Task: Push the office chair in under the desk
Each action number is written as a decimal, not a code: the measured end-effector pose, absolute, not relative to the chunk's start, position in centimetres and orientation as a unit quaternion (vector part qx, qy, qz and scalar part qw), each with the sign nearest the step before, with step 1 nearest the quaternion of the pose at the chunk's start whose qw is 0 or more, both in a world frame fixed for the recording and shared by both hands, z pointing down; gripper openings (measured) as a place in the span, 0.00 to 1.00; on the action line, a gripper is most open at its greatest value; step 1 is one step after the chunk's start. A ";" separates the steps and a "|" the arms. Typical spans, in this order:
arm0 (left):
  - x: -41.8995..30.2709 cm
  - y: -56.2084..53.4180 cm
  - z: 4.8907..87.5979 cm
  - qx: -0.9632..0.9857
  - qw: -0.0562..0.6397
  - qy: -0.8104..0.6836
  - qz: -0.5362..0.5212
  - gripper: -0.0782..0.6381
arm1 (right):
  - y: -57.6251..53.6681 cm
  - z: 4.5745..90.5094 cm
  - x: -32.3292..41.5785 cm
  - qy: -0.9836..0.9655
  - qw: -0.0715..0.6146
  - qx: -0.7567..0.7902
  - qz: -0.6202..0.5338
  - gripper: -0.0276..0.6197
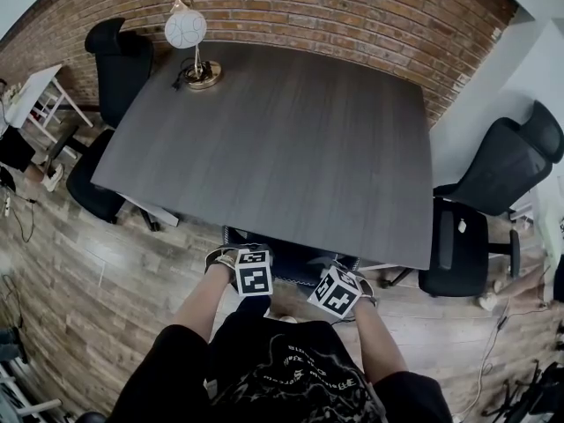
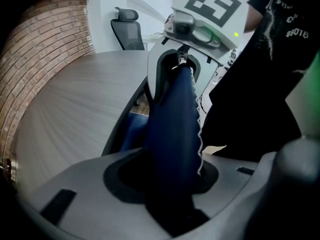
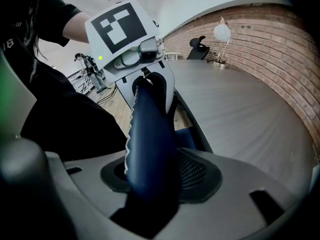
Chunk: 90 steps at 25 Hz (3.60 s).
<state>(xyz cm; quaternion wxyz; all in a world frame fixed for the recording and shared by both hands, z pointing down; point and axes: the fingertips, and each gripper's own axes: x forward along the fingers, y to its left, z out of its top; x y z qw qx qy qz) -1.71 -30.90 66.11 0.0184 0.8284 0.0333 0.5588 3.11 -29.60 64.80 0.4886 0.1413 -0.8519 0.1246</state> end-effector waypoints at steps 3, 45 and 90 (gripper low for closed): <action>-1.9 -30.8 66.1 0.825 0.021 0.034 0.563 0.34 | -29.6 64.5 2.9 -0.853 0.482 0.148 0.132 0.40; -2.4 -30.3 42.8 0.907 0.066 -0.413 0.045 0.45 | -30.1 42.7 12.4 -0.825 0.126 0.551 0.003 0.42; -3.4 -32.9 40.8 0.878 0.037 -0.476 0.024 0.12 | -31.3 42.1 13.2 -0.803 0.107 0.587 -0.010 0.05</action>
